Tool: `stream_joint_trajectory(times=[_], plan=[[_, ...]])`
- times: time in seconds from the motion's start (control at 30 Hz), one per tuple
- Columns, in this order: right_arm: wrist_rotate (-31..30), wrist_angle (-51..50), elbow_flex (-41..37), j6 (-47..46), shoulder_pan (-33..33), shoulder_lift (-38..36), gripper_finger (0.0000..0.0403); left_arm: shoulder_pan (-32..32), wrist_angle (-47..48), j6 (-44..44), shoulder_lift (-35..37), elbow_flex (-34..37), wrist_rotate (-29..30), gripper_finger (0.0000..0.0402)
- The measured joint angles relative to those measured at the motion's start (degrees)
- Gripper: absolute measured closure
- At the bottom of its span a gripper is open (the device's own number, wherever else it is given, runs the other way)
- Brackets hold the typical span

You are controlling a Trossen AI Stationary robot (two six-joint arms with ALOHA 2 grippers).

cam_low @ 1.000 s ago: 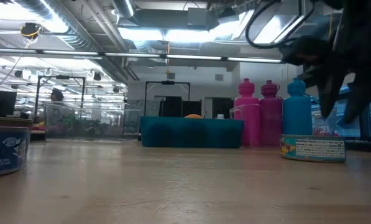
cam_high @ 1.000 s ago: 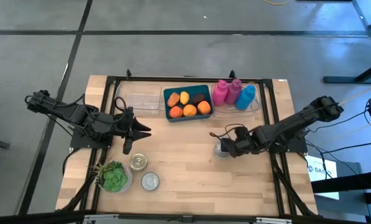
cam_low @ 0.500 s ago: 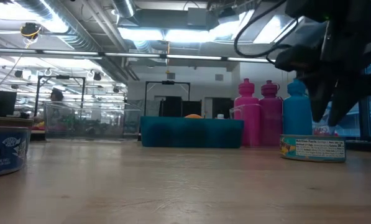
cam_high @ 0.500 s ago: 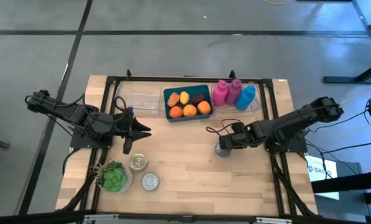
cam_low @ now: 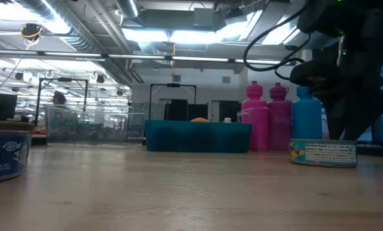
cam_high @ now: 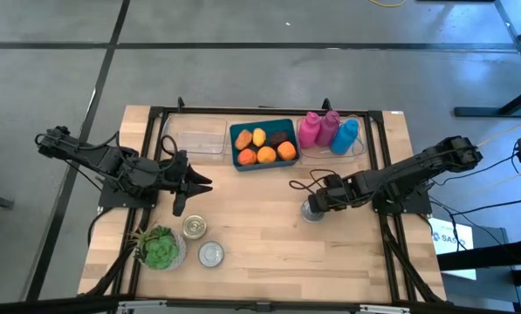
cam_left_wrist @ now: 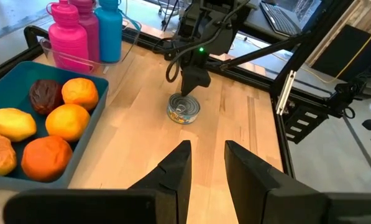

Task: Pick & Place Food Item
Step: Put the yellow blue tuna can into the left transparent bin

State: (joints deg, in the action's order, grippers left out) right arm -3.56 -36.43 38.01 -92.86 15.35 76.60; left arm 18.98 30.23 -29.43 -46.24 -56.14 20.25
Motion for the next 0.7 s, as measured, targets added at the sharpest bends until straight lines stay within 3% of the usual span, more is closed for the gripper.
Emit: stream_joint_trajectory(times=[0.3,0.7], plan=[[0.22,0.54,-1.24,0.50,-0.02,-0.03,0.0301,0.00,0.01,0.02,0.00,0.00,0.00,0.0313],[0.10,2.56,-1.96,0.55,-0.04,-0.13,0.0390,0.00,0.01,-0.39,0.00,0.00,0.00,0.0313]])
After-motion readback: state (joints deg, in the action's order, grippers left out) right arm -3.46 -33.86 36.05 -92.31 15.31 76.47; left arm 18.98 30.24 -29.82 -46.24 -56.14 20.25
